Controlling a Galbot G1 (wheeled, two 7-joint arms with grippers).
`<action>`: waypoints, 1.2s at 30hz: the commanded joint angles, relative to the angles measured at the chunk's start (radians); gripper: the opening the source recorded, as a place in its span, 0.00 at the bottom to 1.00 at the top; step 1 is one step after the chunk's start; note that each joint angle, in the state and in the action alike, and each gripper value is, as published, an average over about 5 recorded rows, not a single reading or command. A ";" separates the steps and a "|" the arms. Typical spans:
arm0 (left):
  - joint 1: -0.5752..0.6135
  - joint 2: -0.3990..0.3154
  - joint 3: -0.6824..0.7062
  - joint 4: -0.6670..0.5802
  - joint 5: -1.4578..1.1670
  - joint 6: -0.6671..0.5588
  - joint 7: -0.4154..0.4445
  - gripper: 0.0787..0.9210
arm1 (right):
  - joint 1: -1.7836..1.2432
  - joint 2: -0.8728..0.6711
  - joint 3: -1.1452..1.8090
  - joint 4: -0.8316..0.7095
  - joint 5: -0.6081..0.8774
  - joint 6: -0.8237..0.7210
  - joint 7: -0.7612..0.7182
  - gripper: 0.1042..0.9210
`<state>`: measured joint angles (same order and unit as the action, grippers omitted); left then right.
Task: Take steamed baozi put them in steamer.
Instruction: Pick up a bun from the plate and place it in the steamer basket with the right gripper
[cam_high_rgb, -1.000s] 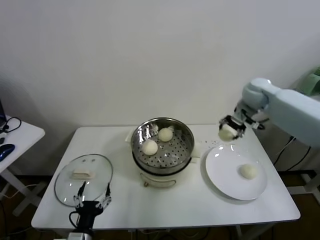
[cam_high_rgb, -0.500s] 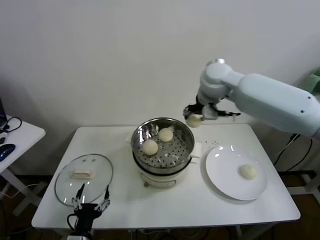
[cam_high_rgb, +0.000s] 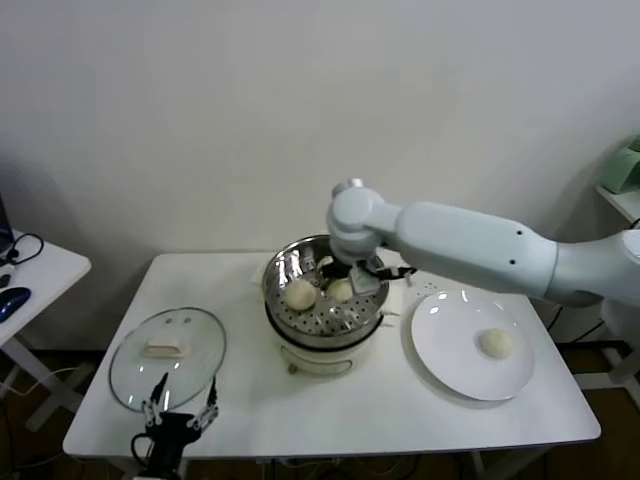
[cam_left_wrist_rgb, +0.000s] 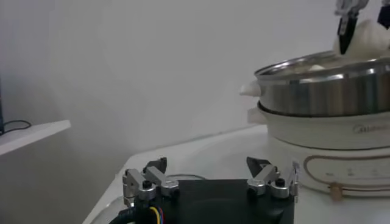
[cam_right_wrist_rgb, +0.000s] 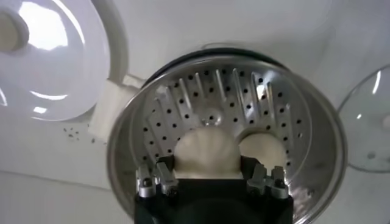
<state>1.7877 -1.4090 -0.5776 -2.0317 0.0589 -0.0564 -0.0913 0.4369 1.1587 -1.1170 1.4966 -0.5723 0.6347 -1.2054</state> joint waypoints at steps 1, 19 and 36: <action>0.006 0.007 0.014 0.009 0.004 0.001 0.000 0.88 | -0.017 0.094 -0.062 -0.066 0.029 0.033 -0.003 0.72; -0.014 0.002 0.038 0.033 0.015 0.005 -0.004 0.88 | -0.015 0.092 -0.093 -0.115 0.129 0.045 0.008 0.72; -0.021 0.001 0.045 0.036 0.016 0.010 -0.007 0.88 | -0.015 0.074 -0.101 -0.090 0.177 0.021 0.009 0.72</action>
<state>1.7669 -1.4075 -0.5330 -1.9976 0.0747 -0.0454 -0.0982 0.4217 1.2308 -1.2150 1.4039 -0.4171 0.6602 -1.1950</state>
